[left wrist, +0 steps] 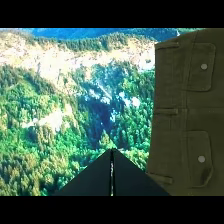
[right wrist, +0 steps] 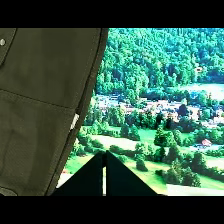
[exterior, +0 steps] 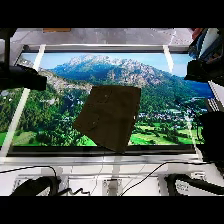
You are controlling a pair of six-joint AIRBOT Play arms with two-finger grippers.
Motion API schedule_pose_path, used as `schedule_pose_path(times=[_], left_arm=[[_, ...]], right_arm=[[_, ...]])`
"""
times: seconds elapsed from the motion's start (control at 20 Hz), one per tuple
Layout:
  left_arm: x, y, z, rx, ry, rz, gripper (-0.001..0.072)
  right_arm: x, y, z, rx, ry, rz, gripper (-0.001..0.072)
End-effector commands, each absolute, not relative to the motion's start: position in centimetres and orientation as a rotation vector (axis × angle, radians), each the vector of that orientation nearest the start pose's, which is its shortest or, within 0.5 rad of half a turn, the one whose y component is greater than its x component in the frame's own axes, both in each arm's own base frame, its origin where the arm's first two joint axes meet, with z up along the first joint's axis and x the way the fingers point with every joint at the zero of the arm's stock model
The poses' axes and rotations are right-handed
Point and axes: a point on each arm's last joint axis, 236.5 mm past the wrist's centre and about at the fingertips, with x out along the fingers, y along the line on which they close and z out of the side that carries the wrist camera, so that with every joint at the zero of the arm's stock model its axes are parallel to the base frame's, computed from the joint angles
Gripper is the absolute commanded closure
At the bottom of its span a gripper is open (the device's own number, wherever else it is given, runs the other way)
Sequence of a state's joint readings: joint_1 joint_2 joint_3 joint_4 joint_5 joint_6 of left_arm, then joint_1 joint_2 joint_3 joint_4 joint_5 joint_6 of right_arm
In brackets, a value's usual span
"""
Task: Fold the clothes and pants, and hang the long-sleeved shirts on hangers.
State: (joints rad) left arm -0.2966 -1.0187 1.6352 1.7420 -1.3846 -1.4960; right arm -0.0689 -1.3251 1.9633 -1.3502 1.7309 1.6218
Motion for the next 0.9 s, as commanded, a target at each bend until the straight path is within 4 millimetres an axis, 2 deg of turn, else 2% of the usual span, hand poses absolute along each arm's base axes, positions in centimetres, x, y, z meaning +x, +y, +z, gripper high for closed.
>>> schedule_pose_path(times=[0.0,0.4,0.65,0.75,0.85], left_arm=[[35.7,-6.7,27.2,0.278,0.74,-0.161,0.068],[35.7,-6.7,27.2,0.278,0.74,-0.161,0.068],[36.0,-6.8,27.5,0.278,0.724,-0.162,0.068],[36.0,-6.9,27.5,0.277,0.721,-0.163,0.068],[36.7,-7.1,28.3,0.273,0.679,-0.164,0.068]], right_arm=[[37.9,2.5,23.5,0.17,1.087,0.126,0.0695],[37.9,2.5,23.5,0.17,1.087,0.126,0.0695],[39.3,2.5,24.3,0.175,1.021,0.123,0.0695],[41.0,2.4,25.4,0.181,0.933,0.119,0.0695],[40.9,2.5,25.4,0.132,0.935,0.148,0.0696]])
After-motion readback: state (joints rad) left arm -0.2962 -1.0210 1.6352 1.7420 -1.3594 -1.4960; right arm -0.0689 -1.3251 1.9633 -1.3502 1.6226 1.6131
